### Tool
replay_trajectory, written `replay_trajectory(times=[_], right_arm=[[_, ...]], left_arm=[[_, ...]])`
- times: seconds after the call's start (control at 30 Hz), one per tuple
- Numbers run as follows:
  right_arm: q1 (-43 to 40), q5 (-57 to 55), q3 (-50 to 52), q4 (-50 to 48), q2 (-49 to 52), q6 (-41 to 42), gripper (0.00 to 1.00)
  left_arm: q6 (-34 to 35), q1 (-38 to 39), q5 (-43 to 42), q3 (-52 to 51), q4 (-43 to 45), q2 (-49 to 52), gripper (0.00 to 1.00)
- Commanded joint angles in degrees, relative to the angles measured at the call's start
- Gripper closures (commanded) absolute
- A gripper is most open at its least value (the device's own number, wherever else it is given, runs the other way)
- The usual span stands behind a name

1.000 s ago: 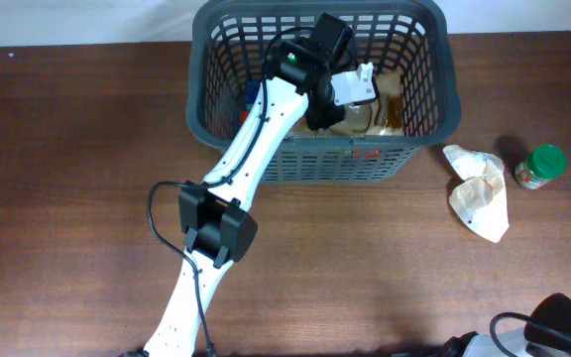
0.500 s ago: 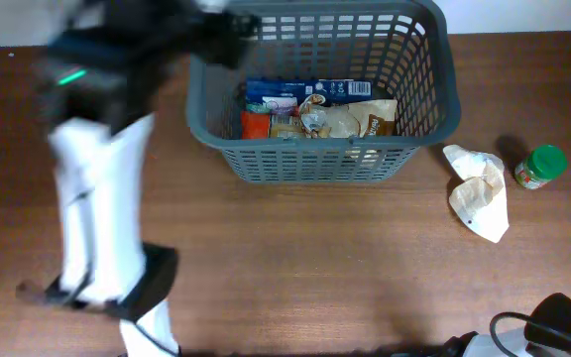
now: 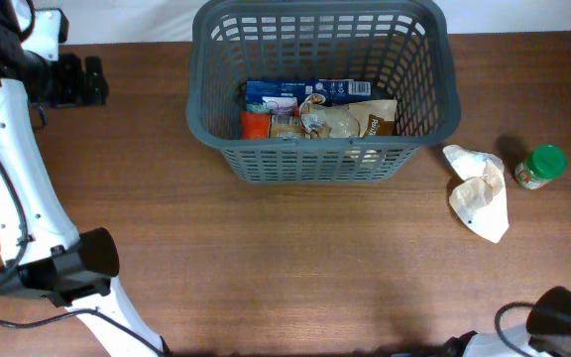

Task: Pack container
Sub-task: 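Grasp the green-lidded jar with the right gripper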

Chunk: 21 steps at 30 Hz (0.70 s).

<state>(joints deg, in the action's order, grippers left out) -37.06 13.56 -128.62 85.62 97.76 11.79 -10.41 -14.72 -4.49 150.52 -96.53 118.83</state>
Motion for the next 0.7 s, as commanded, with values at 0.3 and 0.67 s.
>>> replay_trajectory(times=[0.3, 0.67], right_arm=[[0.92, -12.41, 13.88, -6.6, 17.27, 7.21, 0.01], [2.71, -14.12, 13.88, -13.51, 24.41, 10.03, 0.01]], left_arm=[[0.7, -0.07, -0.22, -6.27, 0.04, -0.66, 0.01], [0.7, -0.07, -0.22, -6.27, 0.02, -0.66, 0.01]])
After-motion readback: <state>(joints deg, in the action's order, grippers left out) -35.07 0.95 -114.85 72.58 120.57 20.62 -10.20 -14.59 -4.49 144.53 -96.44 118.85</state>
